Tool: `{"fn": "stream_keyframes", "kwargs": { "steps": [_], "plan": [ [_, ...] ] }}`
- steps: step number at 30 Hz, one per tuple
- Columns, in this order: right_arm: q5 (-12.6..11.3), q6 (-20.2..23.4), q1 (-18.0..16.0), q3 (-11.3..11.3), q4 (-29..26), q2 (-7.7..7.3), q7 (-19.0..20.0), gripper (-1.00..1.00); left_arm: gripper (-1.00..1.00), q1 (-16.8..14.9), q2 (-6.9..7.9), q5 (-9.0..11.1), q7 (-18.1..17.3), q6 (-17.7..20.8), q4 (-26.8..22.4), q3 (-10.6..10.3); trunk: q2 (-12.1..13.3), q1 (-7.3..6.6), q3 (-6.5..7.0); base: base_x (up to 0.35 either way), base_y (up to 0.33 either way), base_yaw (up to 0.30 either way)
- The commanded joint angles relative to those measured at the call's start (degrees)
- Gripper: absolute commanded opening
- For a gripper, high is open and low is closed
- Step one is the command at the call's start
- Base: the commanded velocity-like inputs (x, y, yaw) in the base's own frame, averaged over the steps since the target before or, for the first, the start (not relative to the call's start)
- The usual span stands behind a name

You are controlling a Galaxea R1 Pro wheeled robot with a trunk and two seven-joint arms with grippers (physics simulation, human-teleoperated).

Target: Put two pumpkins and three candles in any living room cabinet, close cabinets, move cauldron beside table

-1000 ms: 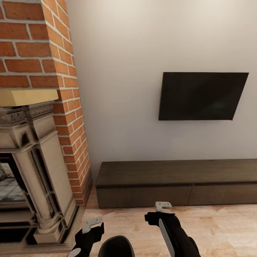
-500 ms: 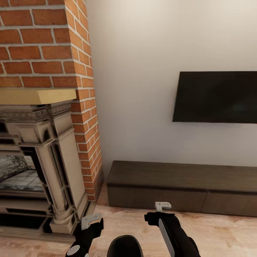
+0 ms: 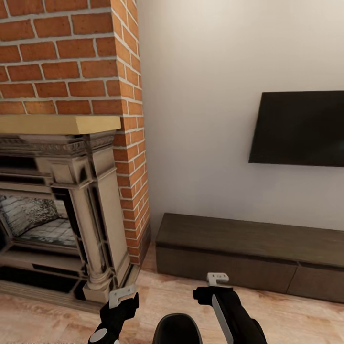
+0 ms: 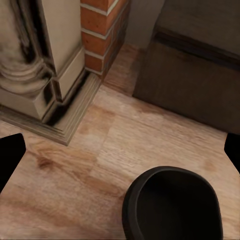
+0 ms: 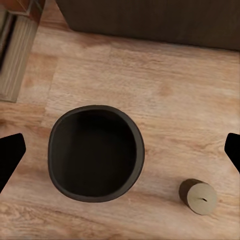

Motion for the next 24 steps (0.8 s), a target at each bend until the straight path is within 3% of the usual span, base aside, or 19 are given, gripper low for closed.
{"fn": "stream_keyframes", "kwargs": {
  "steps": [1, 5, 10, 20, 24],
  "plan": [
    [0.0, 0.3, 0.0, 0.1, 0.0, 0.00, -0.3, 1.00, 1.00, 0.0, 0.00, 0.6, 0.4, 0.3, 0.1, -0.1, -0.5, 0.23, -0.25, 0.000, 0.000, 0.030],
    [0.1, -0.1, 0.0, 0.1, 2.1, 0.00, -0.5, 1.00, 1.00, 0.0, 0.00, 0.6, 0.4, 1.0, 2.1, -0.2, -2.1, 1.10, -0.97, 0.000, 0.000, 0.013],
    [0.3, -6.4, 0.0, 0.0, 5.5, 0.00, -0.9, 1.00, 1.00, -1.4, 0.00, 0.6, 0.4, 5.3, 7.7, -0.3, -4.1, 2.20, -1.87, 0.000, 0.000, 0.001],
    [0.5, -16.4, 0.0, -0.1, 9.4, -0.05, -2.0, 1.00, 1.00, -11.3, 0.00, 0.9, 0.4, 6.6, 19.7, -0.3, -8.1, 4.40, -3.66, 0.000, 0.000, 0.000],
    [0.5, -18.4, 0.0, -0.1, 9.8, -0.11, -3.0, 1.00, 1.00, -15.1, 0.00, 2.7, 0.3, 6.6, 24.1, -0.2, -9.7, 5.28, -4.38, 0.000, 0.000, 0.000]
  ]
}}
